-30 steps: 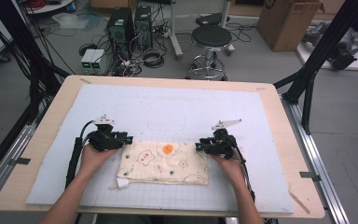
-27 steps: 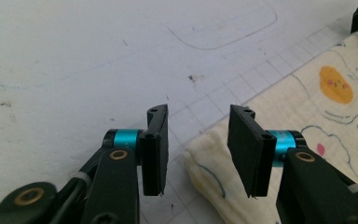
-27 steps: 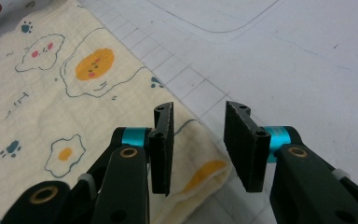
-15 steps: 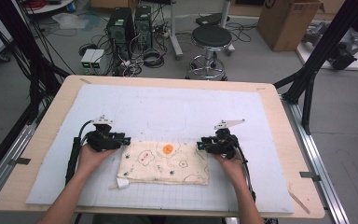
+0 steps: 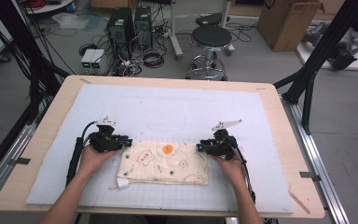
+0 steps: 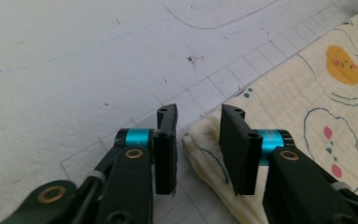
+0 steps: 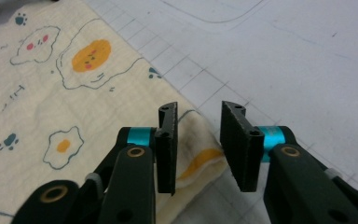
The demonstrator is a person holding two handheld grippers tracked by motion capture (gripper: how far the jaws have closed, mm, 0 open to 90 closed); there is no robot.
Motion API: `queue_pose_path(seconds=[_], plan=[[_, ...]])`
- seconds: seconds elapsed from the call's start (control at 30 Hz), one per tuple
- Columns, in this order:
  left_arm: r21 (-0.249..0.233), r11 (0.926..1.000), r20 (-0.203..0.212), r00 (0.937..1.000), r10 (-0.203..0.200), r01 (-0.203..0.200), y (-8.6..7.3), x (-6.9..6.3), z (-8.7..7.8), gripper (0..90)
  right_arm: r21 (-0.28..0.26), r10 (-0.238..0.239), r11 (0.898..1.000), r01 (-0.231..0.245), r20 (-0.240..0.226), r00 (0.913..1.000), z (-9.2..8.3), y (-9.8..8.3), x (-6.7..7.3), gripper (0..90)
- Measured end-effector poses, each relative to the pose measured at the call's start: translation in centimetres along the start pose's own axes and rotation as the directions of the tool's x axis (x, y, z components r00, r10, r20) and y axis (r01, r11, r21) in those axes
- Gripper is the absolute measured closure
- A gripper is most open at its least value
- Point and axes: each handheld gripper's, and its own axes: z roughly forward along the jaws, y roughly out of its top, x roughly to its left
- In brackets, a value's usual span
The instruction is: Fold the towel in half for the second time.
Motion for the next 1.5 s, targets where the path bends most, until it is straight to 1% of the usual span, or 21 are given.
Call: queue_pose_path(seconds=[0.07,0.17,0.2,0.23,0.3,0.4,0.43,0.5,0.6,0.77,0.87,0.97,1.0,1.07,1.13,1.2,1.23,1.3,1.37,1.43,1.5], plan=[[0.002,1.0,-0.006,1.0,0.008,-0.008,0.0,0.0,0.0,74.1,0.013,-0.008,1.0,0.008,0.001,1.0,0.2,0.0,0.1,74.4],[0.005,0.9999,0.003,0.9999,0.013,-0.013,0.0,0.0,0.0,80.5,0.025,-0.024,0.999,0.024,-0.01,0.9997,0.2,0.0,0.3,83.0],[0.002,1.0,0.005,1.0,0.008,-0.008,0.0,-0.1,0.0,82.6,0.026,-0.026,0.999,0.027,-0.012,0.9996,0.2,0.1,0.3,84.4],[0.002,1.0,0.001,1.0,0.009,-0.009,0.0,-0.1,0.0,83.3,0.027,-0.035,0.999,0.035,-0.013,0.9993,0.2,0.1,0.3,85.0],[0.0,0.9998,-0.005,0.9997,0.022,-0.022,0.1,-0.1,-0.1,84.2,0.024,-0.033,0.999,0.033,-0.017,0.9993,0.1,0.2,0.3,85.6],[-0.023,0.9997,-0.013,0.9999,0.007,-0.007,0.2,0.0,-0.2,84.9,0.027,-0.034,0.999,0.034,-0.021,0.9992,0.0,0.5,0.1,85.9],[-0.04,0.9992,-0.015,0.9999,-0.007,0.006,0.2,0.0,-0.2,85.0,0.029,-0.039,0.999,0.04,-0.019,0.999,0.0,0.6,0.0,85.9],[-0.06,0.998,-0.02,0.9996,-0.019,0.018,0.3,0.2,-0.3,85.1,0.02,-0.042,0.999,0.042,-0.016,0.999,-0.1,1.0,-0.1,85.9],[-0.091,0.9953,-0.031,0.9988,-0.038,0.035,0.5,0.3,-0.4,85.3,0.017,-0.034,0.999,0.034,-0.01,0.9994,-0.3,1.6,-0.4,85.9],[-0.124,0.9904,-0.045,0.9968,-0.067,0.06,0.9,0.8,-0.4,85.5,-0.019,0.001,1.0,-0.001,-0.013,0.9999,-0.5,2.6,-1.3,85.9],[-0.13,0.9894,-0.067,0.9951,-0.073,0.064,1.6,0.9,-0.2,85.5,-0.025,0.006,1.0,-0.006,-0.001,1.0,-0.3,3.2,-1.7,85.9],[-0.147,0.9859,-0.072,0.9933,-0.09,0.079,2.5,1.2,-0.3,85.5,-0.031,0.019,0.999,-0.018,0.01,0.9998,-0.2,3.7,-2.1,85.9],[-0.151,0.9853,-0.075,0.993,-0.092,0.079,2.8,1.3,-0.3,85.5,-0.037,0.036,0.999,-0.036,0.005,0.9994,-0.3,3.8,-2.3,85.9],[-0.176,0.98,-0.076,0.9912,-0.108,0.094,3.1,1.5,-0.4,85.5,-0.069,0.058,0.996,-0.058,0.001,0.9983,-0.3,3.9,-2.8,85.9],[-0.207,0.969,-0.06,0.9869,-0.15,0.135,3.1,1.8,-0.4,85.5,-0.089,0.079,0.993,-0.079,-0.005,0.9969,-0.4,4.1,-3.0,85.9],[-0.203,0.9696,-0.068,0.9858,-0.154,0.137,3.1,2.0,-0.3,85.5,-0.102,0.079,0.992,-0.079,-0.004,0.9968,-0.3,4.3,-3.3,85.9],[-0.193,0.9725,-0.077,0.986,-0.148,0.131,3.0,2.0,-0.1,85.5,-0.101,0.089,0.991,-0.089,-0.006,0.996,-0.2,4.4,-3.3,85.9],[-0.182,0.9753,-0.084,0.9863,-0.142,0.125,2.9,2.0,0.1,85.5,-0.1,0.1,0.99,-0.099,-0.003,0.995,0.1,4.3,-3.5,85.9],[-0.183,0.9747,-0.082,0.986,-0.145,0.128,2.9,2.0,0.2,85.5,-0.087,0.116,0.989,-0.116,-0.003,0.9932,0.4,4.1,-3.6,85.9],[-0.183,0.9749,-0.084,0.986,-0.144,0.127,2.9,2.0,0.2,85.5,-0.087,0.134,0.987,-0.134,-0.009,0.991,0.6,3.9,-3.8,85.9],[-0.178,0.977,-0.09,0.9867,-0.135,0.118,2.9,1.9,0.2,85.5,-0.089,0.139,0.986,-0.14,-0.01,0.9902,0.7,3.9,-3.9,85.9]])
